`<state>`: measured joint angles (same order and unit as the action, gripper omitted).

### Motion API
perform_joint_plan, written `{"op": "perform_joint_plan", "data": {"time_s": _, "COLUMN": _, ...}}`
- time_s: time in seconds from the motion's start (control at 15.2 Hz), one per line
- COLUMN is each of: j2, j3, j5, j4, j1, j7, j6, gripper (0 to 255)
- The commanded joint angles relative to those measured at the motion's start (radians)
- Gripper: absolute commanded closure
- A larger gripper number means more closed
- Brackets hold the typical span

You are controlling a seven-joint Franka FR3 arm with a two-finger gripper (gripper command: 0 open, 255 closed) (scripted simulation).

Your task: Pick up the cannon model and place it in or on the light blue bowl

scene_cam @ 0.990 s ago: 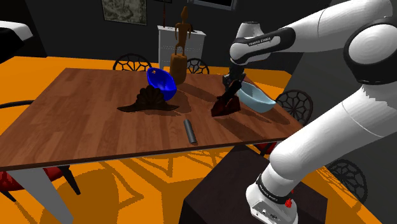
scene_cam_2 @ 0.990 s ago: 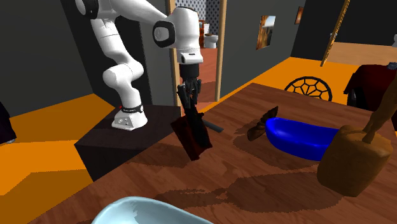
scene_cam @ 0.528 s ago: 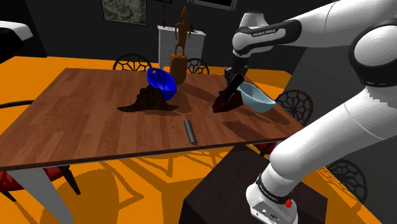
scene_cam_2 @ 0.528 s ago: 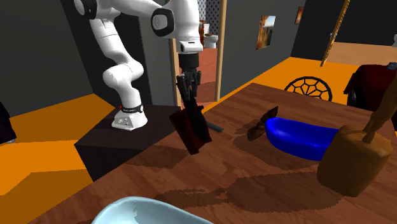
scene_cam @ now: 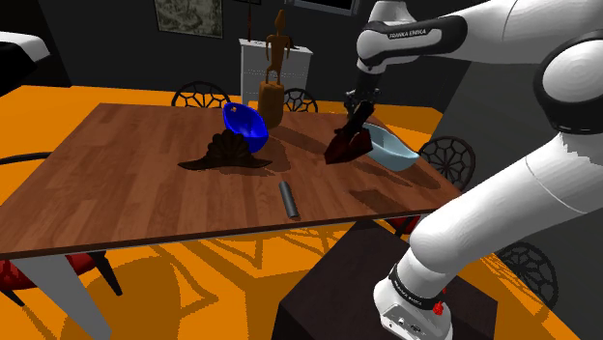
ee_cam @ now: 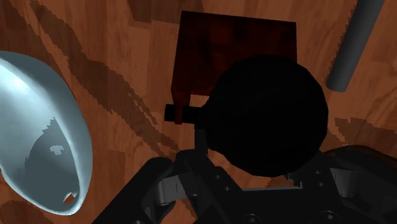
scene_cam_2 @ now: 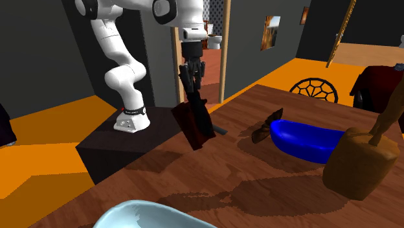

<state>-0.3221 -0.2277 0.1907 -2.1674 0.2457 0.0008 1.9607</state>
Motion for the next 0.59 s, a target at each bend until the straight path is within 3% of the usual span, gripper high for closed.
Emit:
{"op": "perform_joint_plan", "data": {"time_s": 0.0, "j2": 0.007, "j3": -0.016, "j5": -0.001, "j4": 0.027, "j1": 0.008, "j7": -0.027, "j6": -0.015, "gripper": 255}}
{"op": "perform_joint_plan", "data": {"time_s": 0.53, "j2": 0.128, "j3": -0.153, "j5": -0.032, "j4": 0.184, "j1": 0.066, "j7": -0.240, "j6": -0.027, "gripper": 255}}
